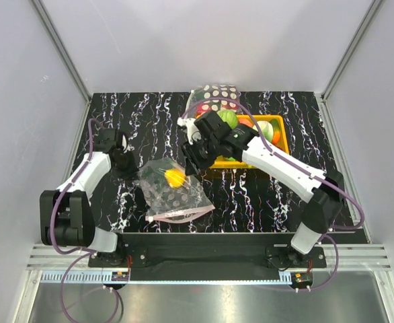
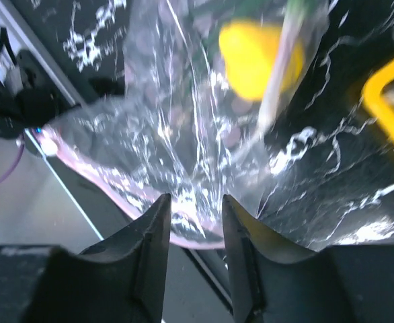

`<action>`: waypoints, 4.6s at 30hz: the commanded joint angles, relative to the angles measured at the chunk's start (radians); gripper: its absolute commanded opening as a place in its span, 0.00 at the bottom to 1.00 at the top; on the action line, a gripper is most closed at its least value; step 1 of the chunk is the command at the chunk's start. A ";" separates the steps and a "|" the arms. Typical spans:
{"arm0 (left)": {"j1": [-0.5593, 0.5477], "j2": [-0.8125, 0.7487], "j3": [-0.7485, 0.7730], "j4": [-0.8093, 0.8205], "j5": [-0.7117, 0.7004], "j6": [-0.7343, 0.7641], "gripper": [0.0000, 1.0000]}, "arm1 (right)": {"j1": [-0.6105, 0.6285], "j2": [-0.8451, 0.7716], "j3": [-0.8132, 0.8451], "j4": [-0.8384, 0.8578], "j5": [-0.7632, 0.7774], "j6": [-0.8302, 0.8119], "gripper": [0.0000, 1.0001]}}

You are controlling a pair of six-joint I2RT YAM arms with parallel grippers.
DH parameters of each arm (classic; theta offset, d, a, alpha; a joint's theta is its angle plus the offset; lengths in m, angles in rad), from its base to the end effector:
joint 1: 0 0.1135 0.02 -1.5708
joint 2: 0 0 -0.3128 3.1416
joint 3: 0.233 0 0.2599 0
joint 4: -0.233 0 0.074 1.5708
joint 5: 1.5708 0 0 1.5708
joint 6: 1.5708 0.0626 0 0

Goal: Open the zip-top bag and remove the fake food
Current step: Pick up the fake fruit from the zipper food storage bag.

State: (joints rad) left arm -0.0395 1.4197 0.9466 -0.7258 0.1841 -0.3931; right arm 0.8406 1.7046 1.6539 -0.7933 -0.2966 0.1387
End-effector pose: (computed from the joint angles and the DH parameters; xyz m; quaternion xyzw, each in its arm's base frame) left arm 0.2739 -0.0223 0.2347 -0.1554 0.9663 -0.1277 0.1604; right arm 0.2574 0.3149 0.3706 -0.3671 0.8500 0.2872 0.2453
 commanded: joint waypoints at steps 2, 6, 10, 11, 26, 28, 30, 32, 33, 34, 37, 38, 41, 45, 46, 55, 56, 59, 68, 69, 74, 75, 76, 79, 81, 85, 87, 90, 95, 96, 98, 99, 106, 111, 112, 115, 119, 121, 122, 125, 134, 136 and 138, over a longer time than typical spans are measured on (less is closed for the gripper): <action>0.033 0.027 0.014 0.037 0.072 -0.010 0.00 | 0.003 -0.123 -0.083 -0.010 -0.068 0.006 0.40; 0.038 0.050 0.029 0.028 0.078 -0.012 0.00 | 0.050 -0.183 -0.150 -0.018 -0.076 0.012 0.38; 0.066 0.065 0.040 0.022 0.087 -0.012 0.00 | 0.107 -0.255 -0.238 0.020 -0.084 0.048 0.38; 0.069 0.068 0.041 0.022 0.094 -0.016 0.00 | 0.118 -0.261 -0.253 0.037 -0.082 0.062 0.38; 0.072 0.076 0.066 0.011 0.132 -0.058 0.00 | 0.268 -0.212 -0.417 0.198 -0.006 0.104 0.38; 0.072 0.070 0.063 0.011 0.135 -0.062 0.00 | 0.278 -0.186 -0.431 0.224 0.001 0.111 0.38; 0.072 0.064 0.058 0.011 0.138 -0.069 0.00 | 0.285 -0.169 -0.444 0.272 0.010 0.125 0.38; 0.072 0.058 0.054 0.011 0.144 -0.072 0.00 | 0.290 -0.145 -0.459 0.316 0.022 0.142 0.38; 0.072 0.051 0.052 0.011 0.144 -0.073 0.00 | 0.291 -0.129 -0.468 0.334 0.027 0.150 0.38; 0.072 0.048 0.050 0.011 0.146 -0.075 0.00 | 0.296 -0.122 -0.471 0.350 0.042 0.157 0.38; 0.072 0.038 0.043 0.011 0.150 -0.075 0.00 | 0.299 -0.094 -0.491 0.414 0.072 0.188 0.38; 0.072 0.035 0.035 0.012 0.158 -0.076 0.00 | 0.302 -0.088 -0.496 0.445 0.088 0.206 0.38; 0.072 0.019 0.018 0.022 0.167 -0.082 0.00 | 0.304 -0.083 -0.520 0.493 0.189 0.219 0.37; 0.072 -0.010 -0.005 0.023 0.169 -0.082 0.00 | 0.305 -0.091 -0.534 0.531 0.327 0.210 0.37; 0.072 -0.025 -0.008 0.019 0.169 -0.081 0.00 | 0.305 -0.091 -0.533 0.537 0.377 0.210 0.37; 0.073 -0.125 -0.078 -0.043 0.160 -0.053 0.00 | 0.302 -0.045 -0.539 0.655 0.594 0.173 0.38; 0.072 -0.133 -0.089 -0.049 0.161 -0.050 0.00 | 0.302 -0.036 -0.536 0.676 0.603 0.158 0.38; 0.072 -0.162 -0.100 -0.076 0.175 -0.044 0.00 | 0.290 -0.008 -0.545 0.744 0.608 0.159 0.38; 0.049 -0.264 -0.100 -0.165 0.198 0.008 0.27 | 0.255 -0.026 -0.649 0.957 0.576 0.157 0.40; 0.049 -0.281 -0.086 -0.167 0.196 0.019 0.38 | 0.252 -0.037 -0.657 0.962 0.580 0.151 0.40; 0.050 -0.249 0.096 -0.181 0.157 0.033 0.58 | 0.249 -0.065 -0.671 0.971 0.577 0.116 0.43; 0.049 -0.233 0.119 -0.173 0.153 0.031 0.59 | 0.246 -0.072 -0.672 0.971 0.574 0.110 0.43; 0.047 -0.228 0.156 -0.146 0.150 0.027 0.62 | 0.241 -0.074 -0.671 0.967 0.573 0.107 0.43; 0.044 -0.193 0.179 -0.046 0.155 0.005 0.70 | 0.227 -0.085 -0.671 0.962 0.568 0.087 0.44; 0.041 -0.136 0.192 -0.005 0.181 -0.018 0.71 | 0.216 -0.091 -0.669 0.960 0.554 0.084 0.44; -0.046 -0.045 0.219 0.088 0.169 -0.020 0.71 | 0.190 -0.082 -0.660 0.947 0.521 0.084 0.44; -0.089 0.016 0.236 0.092 0.164 0.010 0.72 | 0.173 -0.071 -0.648 0.939 0.495 0.084 0.45; -0.131 0.085 0.258 0.072 0.164 0.056 0.72 | 0.158 -0.056 -0.634 0.925 0.481 0.085 0.44; -0.145 0.128 0.259 0.071 0.132 0.094 0.73 | 0.144 -0.046 -0.626 0.911 0.464 0.090 0.44; -0.145 0.145 0.262 0.071 0.127 0.100 0.73 | 0.141 -0.045 -0.625 0.911 0.458 0.088 0.45; -0.146 0.165 0.267 0.068 0.135 0.108 0.73 | 0.138 -0.039 -0.618 0.902 0.452 0.087 0.45; -0.145 0.183 0.273 0.066 0.140 0.109 0.72 | 0.137 -0.033 -0.611 0.898 0.445 0.087 0.45; -0.146 0.223 0.304 0.051 0.138 0.119 0.28 | 0.137 -0.054 -0.634 0.873 0.404 0.102 0.47; -0.146 0.260 0.323 0.035 0.146 0.134 0.12 | 0.137 -0.069 -0.664 0.876 0.392 0.122 0.53; -0.146 0.265 0.327 0.037 0.146 0.134 0.09 | 0.137 -0.069 -0.664 0.875 0.392 0.127 0.53; -0.146 0.280 0.336 0.032 0.147 0.135 0.02 | 0.138 -0.074 -0.663 0.865 0.383 0.137 0.54; -0.146 0.306 0.351 0.026 0.153 0.143 0.00 | 0.137 -0.086 -0.689 0.868 0.384 0.150 0.55; -0.145 0.311 0.351 0.029 0.158 0.143 0.00 | 0.137 -0.082 -0.694 0.873 0.376 0.154 0.56; -0.145 0.315 0.351 0.031 0.160 0.140 0.00 | 0.137 -0.074 -0.689 0.872 0.364 0.157 0.56; -0.145 0.321 0.353 0.035 0.166 0.135 0.00 | 0.135 -0.059 -0.689 0.879 0.349 0.164 0.56; -0.145 0.324 0.317 0.039 0.206 0.108 0.00 | 0.109 0.033 -0.687 1.022 0.240 0.211 0.57; -0.145 0.324 0.307 0.040 0.215 0.100 0.00 | 0.109 0.039 -0.703 1.097 0.241 0.214 0.57; -0.145 0.324 0.297 0.042 0.216 0.097 0.00 | 0.106 0.070 -0.707 1.150 0.243 0.219 0.59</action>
State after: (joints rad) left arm -0.1852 1.7386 1.2572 -0.7063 0.3592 -0.2829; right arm 0.9543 1.7508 0.9531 0.2100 -0.0238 0.3382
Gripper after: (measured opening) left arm 0.008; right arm 0.582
